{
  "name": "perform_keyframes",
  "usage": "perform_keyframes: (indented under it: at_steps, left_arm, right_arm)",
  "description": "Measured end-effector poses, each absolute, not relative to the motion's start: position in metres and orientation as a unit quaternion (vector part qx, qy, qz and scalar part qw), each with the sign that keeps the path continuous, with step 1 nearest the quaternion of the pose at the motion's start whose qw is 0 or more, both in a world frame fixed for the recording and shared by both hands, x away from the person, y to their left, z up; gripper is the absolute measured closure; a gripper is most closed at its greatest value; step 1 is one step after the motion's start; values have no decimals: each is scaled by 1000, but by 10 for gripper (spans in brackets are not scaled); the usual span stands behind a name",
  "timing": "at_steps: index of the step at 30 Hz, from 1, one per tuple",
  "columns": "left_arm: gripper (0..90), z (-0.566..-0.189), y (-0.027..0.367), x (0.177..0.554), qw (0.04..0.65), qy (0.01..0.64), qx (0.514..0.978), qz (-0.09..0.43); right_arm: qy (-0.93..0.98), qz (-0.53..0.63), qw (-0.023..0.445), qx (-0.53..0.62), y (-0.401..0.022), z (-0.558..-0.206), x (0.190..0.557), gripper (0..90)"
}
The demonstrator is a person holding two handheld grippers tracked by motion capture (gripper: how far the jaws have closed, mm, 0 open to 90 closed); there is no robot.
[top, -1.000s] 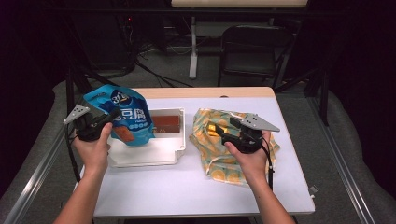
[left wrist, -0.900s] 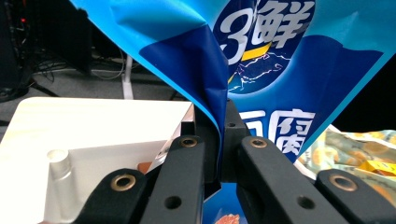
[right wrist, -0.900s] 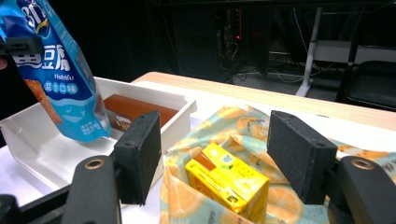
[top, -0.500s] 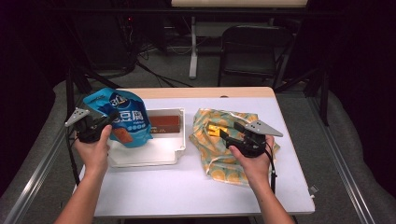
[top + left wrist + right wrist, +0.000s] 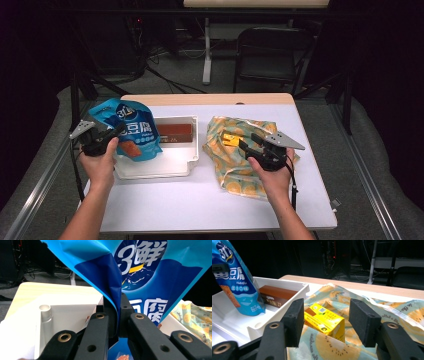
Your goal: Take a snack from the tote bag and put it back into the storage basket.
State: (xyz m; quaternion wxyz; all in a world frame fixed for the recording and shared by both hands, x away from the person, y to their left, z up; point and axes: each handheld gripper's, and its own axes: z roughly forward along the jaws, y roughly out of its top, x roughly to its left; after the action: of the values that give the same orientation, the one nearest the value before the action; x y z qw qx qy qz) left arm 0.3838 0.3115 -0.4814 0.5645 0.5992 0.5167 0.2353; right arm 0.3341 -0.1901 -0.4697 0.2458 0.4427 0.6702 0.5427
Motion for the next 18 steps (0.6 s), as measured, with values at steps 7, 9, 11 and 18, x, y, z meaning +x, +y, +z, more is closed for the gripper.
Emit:
perform_keyframes:
  at_steps: [7,9,11,18]
  left_arm:
    - [610,-479,314,377,554,512,605,256]
    - [516,-477,313,375,542,514,611,262]
    - [393,-474,313,372,535,516,615,262]
    - [153,-471,305,357,511,528,620,275]
  right_arm:
    - [667,543,243,449,-190,-474,333,673]
    - [661,534,257,460,-190,-475,332,757]
    - [657,531,262,467,-192,-476,333,824]
    - [656,516,270,481,-195,-484,336,900]
